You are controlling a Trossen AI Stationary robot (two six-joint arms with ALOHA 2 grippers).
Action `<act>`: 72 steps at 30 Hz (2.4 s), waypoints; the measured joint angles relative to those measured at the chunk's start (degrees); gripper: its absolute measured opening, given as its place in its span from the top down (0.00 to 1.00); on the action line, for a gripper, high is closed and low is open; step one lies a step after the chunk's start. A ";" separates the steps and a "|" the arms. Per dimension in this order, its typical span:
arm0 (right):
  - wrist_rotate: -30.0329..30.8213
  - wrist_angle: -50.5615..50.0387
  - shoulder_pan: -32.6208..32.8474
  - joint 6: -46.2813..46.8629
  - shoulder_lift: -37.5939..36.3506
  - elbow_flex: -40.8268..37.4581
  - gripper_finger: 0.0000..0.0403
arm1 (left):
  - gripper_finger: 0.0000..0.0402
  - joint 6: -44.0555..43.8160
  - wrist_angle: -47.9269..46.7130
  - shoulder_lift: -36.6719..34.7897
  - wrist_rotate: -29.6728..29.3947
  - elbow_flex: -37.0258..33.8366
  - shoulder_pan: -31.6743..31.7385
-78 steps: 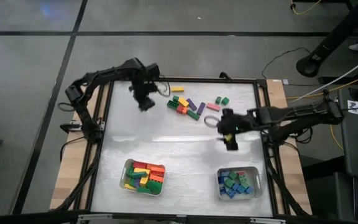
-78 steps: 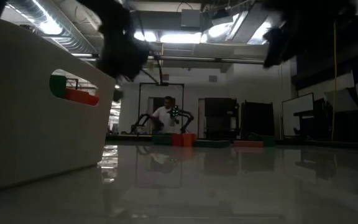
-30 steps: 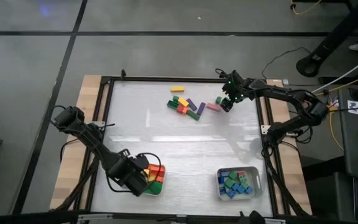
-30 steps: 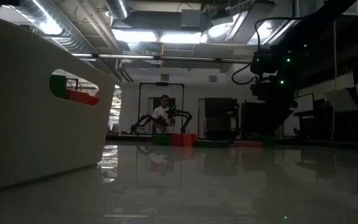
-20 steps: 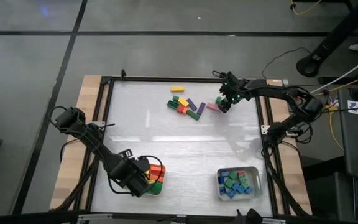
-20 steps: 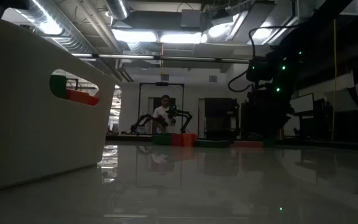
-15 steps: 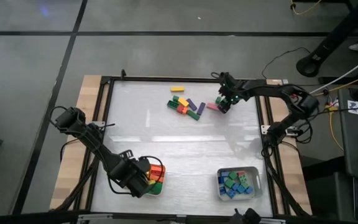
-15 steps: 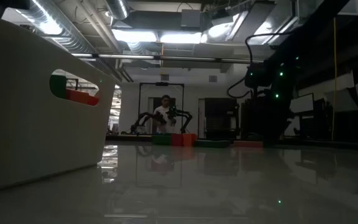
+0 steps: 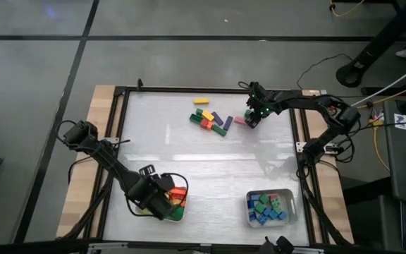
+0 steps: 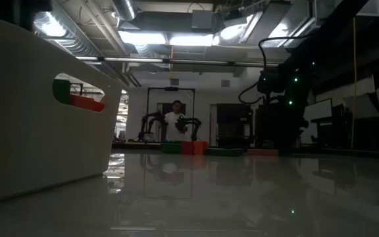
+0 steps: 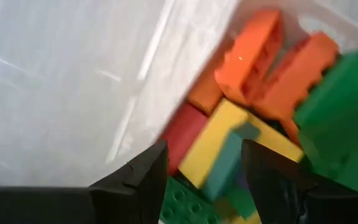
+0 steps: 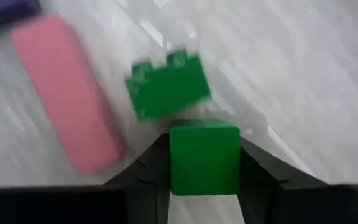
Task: Sort blocks by size
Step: Put the square green block into the gray bin, then put the square orange game piece into the gray bin
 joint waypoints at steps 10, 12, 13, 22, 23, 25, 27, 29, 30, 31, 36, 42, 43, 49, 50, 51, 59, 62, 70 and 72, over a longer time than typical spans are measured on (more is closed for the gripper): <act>-12.26 -24.57 3.25 0.02 -3.27 5.25 0.64 | 0.55 11.45 0.07 -0.04 -3.84 0.00 8.95; -15.37 -27.27 5.92 0.29 -5.07 5.27 0.62 | 0.55 15.69 0.28 -0.04 -3.87 0.00 11.85; -16.79 -28.00 7.39 0.57 -6.19 5.31 0.62 | 0.55 17.97 0.66 -0.04 -3.91 0.00 13.44; -20.65 -29.41 25.99 11.04 -17.30 5.42 0.67 | 0.55 44.35 18.03 -0.04 -3.53 0.00 28.14; -20.66 -29.35 28.50 12.91 -18.45 5.42 0.65 | 0.55 46.74 20.48 -0.04 -3.31 0.00 29.61; -20.61 -29.32 33.67 16.32 -20.60 5.42 0.63 | 0.55 50.49 25.06 -0.04 -2.74 0.00 32.08; -20.24 -29.18 39.22 19.51 -22.21 5.42 0.62 | 0.55 52.74 29.01 -0.04 -2.10 0.00 34.30; -19.16 -28.71 44.87 23.09 -23.20 5.42 0.62 | 0.55 53.49 31.66 -0.04 -1.68 0.00 36.10; -18.61 -28.26 47.55 24.77 -23.48 5.42 0.63 | 0.55 54.04 32.52 -0.04 -1.31 0.00 36.91; -18.29 -27.55 50.25 26.44 -23.53 5.42 0.64 | 0.55 54.34 33.11 -0.04 -0.77 0.00 37.60; -17.97 -22.53 62.67 32.26 -23.26 5.42 0.65 | 0.55 55.80 33.33 -0.04 0.02 0.00 40.31; -17.90 -16.96 73.04 36.51 -23.20 5.42 0.56 | 0.55 55.79 33.38 -0.04 0.04 0.00 41.99; -17.90 -16.08 74.27 36.54 -23.20 5.42 0.55 | 0.55 55.85 33.38 -0.04 0.04 0.00 42.21; -15.56 -12.80 78.76 36.13 -23.20 5.42 0.53 | 0.55 55.86 33.40 -0.04 0.04 0.00 42.55; -14.24 -12.91 79.00 35.71 -23.20 5.42 0.53 | 0.55 55.86 33.40 -0.04 0.10 0.00 42.55; -12.88 -12.93 78.88 35.07 -23.20 5.42 0.54 | 0.55 55.98 33.43 -0.04 0.40 0.00 42.55; -1.34 -12.94 75.68 34.56 -23.20 5.42 0.56 | 0.55 62.63 39.12 4.13 4.25 0.07 43.55; -1.37 -13.02 73.62 34.56 -23.20 5.40 0.56 | 0.55 70.06 41.09 7.97 4.24 0.07 44.83; -1.92 -13.10 71.57 34.01 -23.20 5.40 0.56 | 0.55 88.93 42.56 16.79 3.78 0.04 48.64; -1.91 -12.97 71.63 32.50 -23.20 5.40 0.56 | 0.55 88.92 44.42 18.38 2.52 0.02 49.51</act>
